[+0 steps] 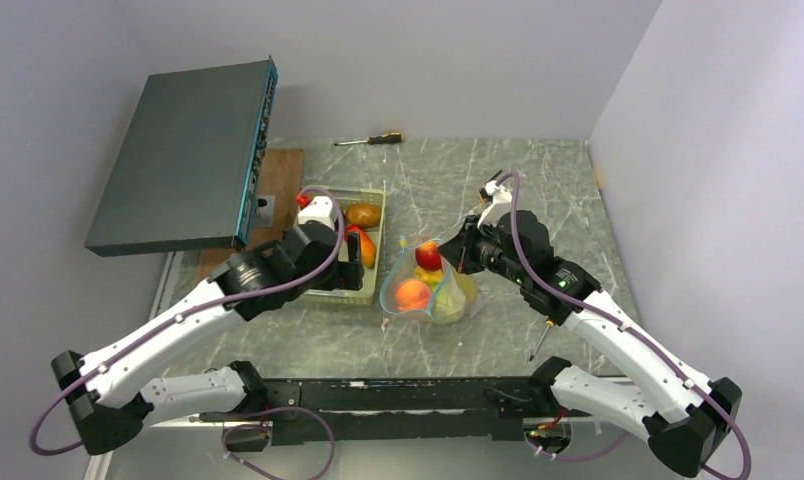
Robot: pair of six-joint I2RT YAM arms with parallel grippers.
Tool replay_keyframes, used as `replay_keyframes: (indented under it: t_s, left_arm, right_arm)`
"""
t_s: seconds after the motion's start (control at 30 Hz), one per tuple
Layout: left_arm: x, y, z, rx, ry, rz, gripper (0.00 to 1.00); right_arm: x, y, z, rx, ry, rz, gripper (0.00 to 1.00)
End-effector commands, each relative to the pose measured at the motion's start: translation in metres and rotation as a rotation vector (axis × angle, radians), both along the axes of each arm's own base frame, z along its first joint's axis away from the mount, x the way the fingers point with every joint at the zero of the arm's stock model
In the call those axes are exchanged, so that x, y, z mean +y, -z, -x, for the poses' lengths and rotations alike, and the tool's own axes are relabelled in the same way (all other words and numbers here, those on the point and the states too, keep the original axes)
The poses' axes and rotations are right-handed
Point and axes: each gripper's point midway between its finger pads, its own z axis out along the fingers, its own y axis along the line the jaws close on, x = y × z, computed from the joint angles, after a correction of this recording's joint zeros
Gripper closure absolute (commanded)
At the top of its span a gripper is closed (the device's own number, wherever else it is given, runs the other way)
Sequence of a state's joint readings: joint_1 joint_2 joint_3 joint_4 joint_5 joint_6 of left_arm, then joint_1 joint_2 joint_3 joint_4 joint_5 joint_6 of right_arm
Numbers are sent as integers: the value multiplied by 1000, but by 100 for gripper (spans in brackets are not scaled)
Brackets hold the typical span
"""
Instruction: Place the food in the zip-top bag and seal the zipper
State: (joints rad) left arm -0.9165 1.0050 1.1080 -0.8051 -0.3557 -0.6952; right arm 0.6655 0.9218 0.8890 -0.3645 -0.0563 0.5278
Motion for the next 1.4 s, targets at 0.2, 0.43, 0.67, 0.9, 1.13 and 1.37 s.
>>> replay_keyframes:
  t_s: [0.2,0.43,0.67,0.9,1.13,1.37]
  left_arm:
    - [59,71,-26,133,-154,-352,0]
    - [76,102,-46,193,-191,-533,0]
    - [85,142,-72,280,-172,-695,0]
    - [100,178,-83,384,-196,-804,0]
    - [104,212,-78,489,-187,-757,1]
    - [100,215,-75,522,-184,-717,23]
  right_arm:
    - [-2,-14,-8,-59,22,-6,100]
    - [-1,-12,-8,-56,20,-3,100]
    - [-7,-12,-8,-78,31,10,100]
    - [-4,-14,-8,-75,17,9,100]
    - [-6,-13,-7,-72,27,11,100]
    - [-4,-14,-6,-70,17,2,100]
